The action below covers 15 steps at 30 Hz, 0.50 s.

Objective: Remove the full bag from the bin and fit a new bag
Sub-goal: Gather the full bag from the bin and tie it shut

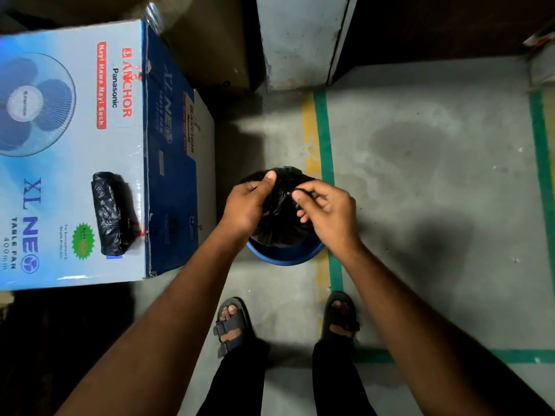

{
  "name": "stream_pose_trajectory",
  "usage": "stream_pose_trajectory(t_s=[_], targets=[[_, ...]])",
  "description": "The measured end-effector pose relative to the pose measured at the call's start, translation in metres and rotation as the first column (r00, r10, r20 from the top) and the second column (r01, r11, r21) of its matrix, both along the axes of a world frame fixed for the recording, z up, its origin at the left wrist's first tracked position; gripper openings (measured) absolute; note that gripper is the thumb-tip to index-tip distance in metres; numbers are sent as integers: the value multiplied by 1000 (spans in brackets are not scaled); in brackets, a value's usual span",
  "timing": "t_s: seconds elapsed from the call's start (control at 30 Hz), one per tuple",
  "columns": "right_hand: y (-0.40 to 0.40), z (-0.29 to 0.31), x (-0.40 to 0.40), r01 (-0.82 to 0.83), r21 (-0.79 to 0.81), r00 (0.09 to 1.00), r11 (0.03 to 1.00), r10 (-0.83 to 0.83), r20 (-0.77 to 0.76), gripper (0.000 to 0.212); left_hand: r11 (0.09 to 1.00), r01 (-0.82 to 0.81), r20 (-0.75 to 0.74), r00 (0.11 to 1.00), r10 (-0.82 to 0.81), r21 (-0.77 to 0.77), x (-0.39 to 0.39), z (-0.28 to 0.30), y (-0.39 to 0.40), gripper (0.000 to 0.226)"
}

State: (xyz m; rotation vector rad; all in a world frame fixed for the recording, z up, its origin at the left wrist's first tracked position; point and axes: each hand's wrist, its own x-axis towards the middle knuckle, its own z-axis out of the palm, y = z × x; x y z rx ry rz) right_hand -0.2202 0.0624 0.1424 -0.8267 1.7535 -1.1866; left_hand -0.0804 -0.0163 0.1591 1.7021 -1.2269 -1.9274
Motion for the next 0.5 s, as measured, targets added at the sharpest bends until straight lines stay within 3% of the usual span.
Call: stream_pose_trajectory(t_s=[0.1,0.33,0.5], targets=[[-1,-1,-15,89,-18,996,996,-88,28,16,976,107,180,981,-73,-190,12,0,-2,53],[11,-13,-48,163,15,986,987,-162,-48,12,929,4,294,949,114,-371,46,-12,-6,45],[19,-25,-44,225,29,971,974,-222,-93,10,894,36,370,917,148,-447,46,-17,-2,38]])
